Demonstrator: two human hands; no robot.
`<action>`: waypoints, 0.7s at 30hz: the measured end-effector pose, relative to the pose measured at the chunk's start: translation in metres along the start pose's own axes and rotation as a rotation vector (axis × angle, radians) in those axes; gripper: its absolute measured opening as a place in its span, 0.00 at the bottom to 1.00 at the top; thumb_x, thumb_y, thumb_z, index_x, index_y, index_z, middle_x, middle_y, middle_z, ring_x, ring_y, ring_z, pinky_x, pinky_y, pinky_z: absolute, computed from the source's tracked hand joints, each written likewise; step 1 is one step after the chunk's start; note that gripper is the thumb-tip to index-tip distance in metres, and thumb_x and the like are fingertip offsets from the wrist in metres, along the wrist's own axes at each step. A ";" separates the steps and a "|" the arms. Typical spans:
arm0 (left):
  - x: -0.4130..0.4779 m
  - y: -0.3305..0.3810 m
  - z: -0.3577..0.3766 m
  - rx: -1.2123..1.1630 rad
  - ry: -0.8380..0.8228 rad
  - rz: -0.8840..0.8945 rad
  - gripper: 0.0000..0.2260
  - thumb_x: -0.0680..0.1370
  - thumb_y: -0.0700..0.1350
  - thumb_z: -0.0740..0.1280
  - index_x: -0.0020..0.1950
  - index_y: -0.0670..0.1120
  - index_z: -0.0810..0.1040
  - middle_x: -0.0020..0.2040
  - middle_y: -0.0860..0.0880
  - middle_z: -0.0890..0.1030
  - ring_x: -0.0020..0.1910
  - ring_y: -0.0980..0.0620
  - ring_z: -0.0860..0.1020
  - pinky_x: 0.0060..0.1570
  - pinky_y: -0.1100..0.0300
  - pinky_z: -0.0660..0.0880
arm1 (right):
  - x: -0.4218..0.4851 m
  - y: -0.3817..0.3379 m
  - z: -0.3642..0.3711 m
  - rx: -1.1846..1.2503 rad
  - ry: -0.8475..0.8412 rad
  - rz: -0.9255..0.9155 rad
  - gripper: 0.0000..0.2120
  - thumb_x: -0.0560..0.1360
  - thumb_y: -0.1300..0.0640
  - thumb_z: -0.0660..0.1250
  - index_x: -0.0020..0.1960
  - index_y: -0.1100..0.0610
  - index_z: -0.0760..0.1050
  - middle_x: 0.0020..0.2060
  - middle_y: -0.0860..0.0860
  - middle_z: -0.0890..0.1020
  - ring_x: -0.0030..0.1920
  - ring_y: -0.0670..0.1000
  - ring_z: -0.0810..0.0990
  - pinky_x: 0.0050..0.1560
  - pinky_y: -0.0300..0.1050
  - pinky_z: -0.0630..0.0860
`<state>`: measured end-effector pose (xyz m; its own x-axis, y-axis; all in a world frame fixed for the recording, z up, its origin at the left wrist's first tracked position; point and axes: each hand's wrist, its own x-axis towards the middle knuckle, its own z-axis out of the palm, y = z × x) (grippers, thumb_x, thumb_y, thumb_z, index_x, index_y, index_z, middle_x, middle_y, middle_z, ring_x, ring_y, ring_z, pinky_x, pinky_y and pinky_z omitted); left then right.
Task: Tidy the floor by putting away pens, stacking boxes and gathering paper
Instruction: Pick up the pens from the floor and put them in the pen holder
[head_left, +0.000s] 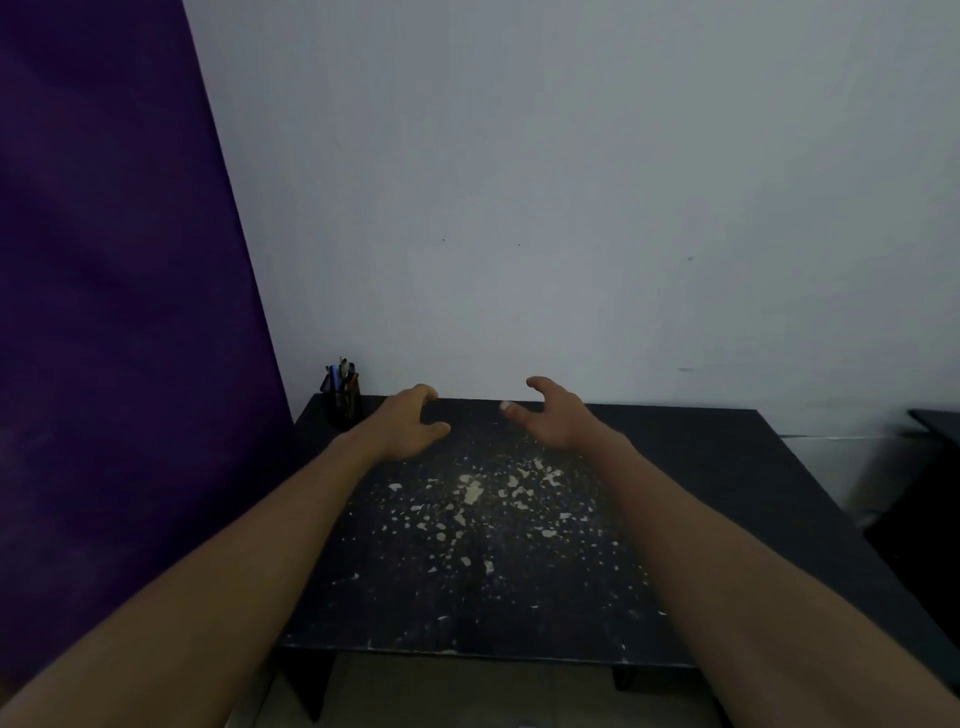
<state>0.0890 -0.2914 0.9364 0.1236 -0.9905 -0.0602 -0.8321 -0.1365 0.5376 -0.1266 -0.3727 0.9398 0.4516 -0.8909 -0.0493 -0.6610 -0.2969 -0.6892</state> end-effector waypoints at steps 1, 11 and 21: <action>-0.002 0.000 0.004 -0.006 -0.012 0.004 0.28 0.77 0.53 0.65 0.74 0.44 0.61 0.73 0.44 0.66 0.70 0.46 0.67 0.69 0.52 0.66 | -0.004 0.000 0.001 0.005 -0.002 0.009 0.38 0.74 0.38 0.64 0.76 0.56 0.55 0.75 0.54 0.62 0.73 0.56 0.63 0.70 0.51 0.63; -0.030 -0.009 0.019 -0.030 -0.049 0.062 0.27 0.78 0.51 0.65 0.73 0.43 0.62 0.72 0.43 0.66 0.70 0.46 0.67 0.68 0.53 0.67 | -0.044 -0.009 0.015 -0.006 -0.002 0.086 0.38 0.74 0.38 0.64 0.76 0.56 0.55 0.75 0.55 0.61 0.73 0.57 0.63 0.70 0.53 0.64; -0.060 -0.016 0.032 -0.064 -0.069 0.084 0.25 0.78 0.50 0.65 0.72 0.44 0.63 0.71 0.44 0.68 0.68 0.46 0.69 0.67 0.53 0.68 | -0.086 -0.012 0.040 -0.018 0.026 0.110 0.38 0.75 0.39 0.64 0.76 0.56 0.55 0.74 0.56 0.62 0.72 0.58 0.64 0.69 0.51 0.64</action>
<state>0.0774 -0.2301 0.9048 0.0156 -0.9975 -0.0692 -0.8015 -0.0538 0.5956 -0.1336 -0.2793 0.9230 0.3599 -0.9271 -0.1048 -0.7162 -0.2026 -0.6678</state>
